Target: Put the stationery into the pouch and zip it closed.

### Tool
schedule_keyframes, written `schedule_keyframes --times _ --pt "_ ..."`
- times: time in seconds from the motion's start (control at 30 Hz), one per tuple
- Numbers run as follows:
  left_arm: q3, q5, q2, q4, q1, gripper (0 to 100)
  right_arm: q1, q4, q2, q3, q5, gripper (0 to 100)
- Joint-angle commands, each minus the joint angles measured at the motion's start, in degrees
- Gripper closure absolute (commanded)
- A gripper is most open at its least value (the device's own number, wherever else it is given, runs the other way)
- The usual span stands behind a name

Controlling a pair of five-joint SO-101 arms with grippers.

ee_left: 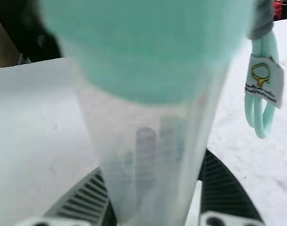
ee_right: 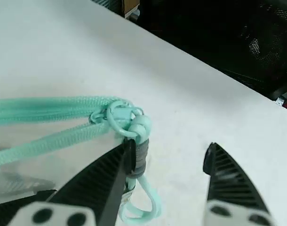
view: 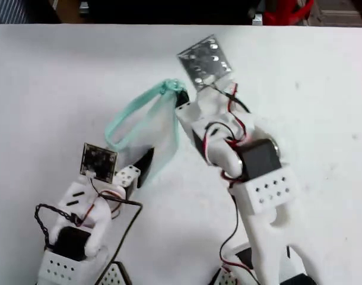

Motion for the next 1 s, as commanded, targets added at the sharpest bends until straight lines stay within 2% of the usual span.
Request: schedule_keyframes --times 0.0,0.13,0.23,0.47,0.53,0.63,0.7,0.83,0.9,0.97 --pt "-0.44 0.09 -0.75 -1.23 1.01 78 -0.04 -1.10 4.70 -0.35 5.19 77.5" --pt "-0.44 0.09 -0.75 -1.32 1.19 78 -0.57 1.01 5.32 -0.35 6.15 77.6" --pt "-0.44 0.09 -0.75 -1.32 1.27 78 -3.56 0.92 4.18 0.18 8.44 77.6" --pt "-0.35 0.09 -0.75 -1.14 1.27 78 -1.54 -13.93 7.25 7.74 11.34 77.8" --pt "-0.35 0.09 -0.75 -1.14 1.27 78 -0.66 -16.57 8.75 8.35 11.34 82.9" --pt "-0.35 0.09 -0.75 -1.14 1.27 78 0.84 -19.91 8.48 8.26 11.52 99.5" --pt "-0.35 0.09 -0.75 -1.14 1.27 78 1.19 -21.05 6.20 8.18 11.52 96.6" --pt "-0.35 0.09 -0.75 -1.32 1.27 78 -0.13 -20.35 -1.45 6.95 13.01 98.0" --pt "-0.62 0.09 -0.75 -1.41 1.27 83 -0.92 -17.89 -4.70 5.36 13.01 98.1" --pt "-0.79 0.09 -0.75 -1.49 1.27 91 -2.33 -13.93 -6.90 3.69 13.01 98.1"
